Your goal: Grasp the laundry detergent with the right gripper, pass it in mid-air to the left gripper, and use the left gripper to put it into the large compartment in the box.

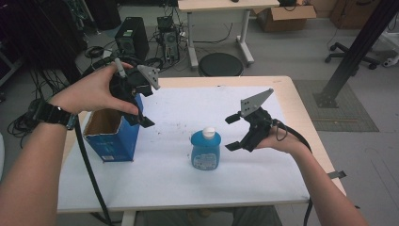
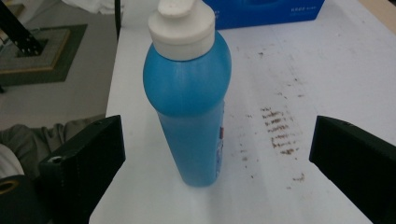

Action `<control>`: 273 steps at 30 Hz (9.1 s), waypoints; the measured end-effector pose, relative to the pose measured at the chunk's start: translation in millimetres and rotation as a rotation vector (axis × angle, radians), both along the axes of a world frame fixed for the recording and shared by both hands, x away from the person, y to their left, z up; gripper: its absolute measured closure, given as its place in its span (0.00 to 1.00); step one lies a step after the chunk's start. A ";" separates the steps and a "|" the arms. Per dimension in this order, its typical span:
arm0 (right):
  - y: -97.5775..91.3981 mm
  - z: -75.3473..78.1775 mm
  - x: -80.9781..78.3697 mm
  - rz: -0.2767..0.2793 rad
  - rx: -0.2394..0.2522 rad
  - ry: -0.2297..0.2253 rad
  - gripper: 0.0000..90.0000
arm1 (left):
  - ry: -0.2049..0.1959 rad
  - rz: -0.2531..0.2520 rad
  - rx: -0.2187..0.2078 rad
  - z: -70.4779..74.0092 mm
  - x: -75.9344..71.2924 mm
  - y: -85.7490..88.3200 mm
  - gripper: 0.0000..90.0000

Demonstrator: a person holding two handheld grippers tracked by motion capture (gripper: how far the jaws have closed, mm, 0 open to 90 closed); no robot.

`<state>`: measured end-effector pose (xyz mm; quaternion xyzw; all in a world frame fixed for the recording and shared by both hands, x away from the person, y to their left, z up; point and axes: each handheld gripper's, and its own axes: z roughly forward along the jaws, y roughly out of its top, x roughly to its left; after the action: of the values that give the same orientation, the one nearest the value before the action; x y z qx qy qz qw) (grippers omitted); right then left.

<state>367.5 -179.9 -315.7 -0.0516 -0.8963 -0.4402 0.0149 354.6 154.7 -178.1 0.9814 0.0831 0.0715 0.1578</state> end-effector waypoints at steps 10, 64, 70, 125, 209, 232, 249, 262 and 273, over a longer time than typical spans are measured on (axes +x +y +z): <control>9.0 -20.9 -7.3 -0.013 0.079 0.018 0.03 | 0.003 0.007 0.004 -2.4 -0.3 -0.2 0.04; 45.0 -77.1 -13.5 -0.072 0.147 0.017 0.18 | 0.016 -0.004 0.023 -10.0 -2.4 -2.1 0.04; 45.8 -77.9 -13.3 -0.070 0.147 0.014 0.20 | 0.018 -0.011 0.023 -10.4 -2.4 -3.4 0.05; 48.0 -77.4 -17.3 -0.030 0.156 -0.072 0.48 | 0.022 -0.013 0.022 -12.1 -1.8 -6.6 0.05; 138.0 43.4 -4.8 0.183 0.044 -0.096 0.48 | 0.040 -0.076 0.040 4.1 -13.2 -54.2 0.24; 133.0 43.0 -2.7 0.169 0.050 -0.097 0.48 | 0.057 -0.072 0.044 4.5 -11.4 -58.0 0.41; 131.2 40.6 0.4 0.189 0.060 -0.059 0.46 | 0.097 -0.018 0.055 5.3 -8.5 -64.1 0.42; 113.4 35.2 10.2 0.111 -0.030 -0.057 0.14 | 0.096 0.251 0.083 28.9 4.1 -49.5 0.42; 73.3 12.3 19.4 0.029 -0.365 -0.133 0.13 | 0.040 0.735 -0.016 65.8 22.5 -12.6 0.42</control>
<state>386.9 -106.6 -303.5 -0.0113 -0.9610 -0.2723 -0.0477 377.1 142.0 -112.4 0.8859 0.4339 0.1034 0.1274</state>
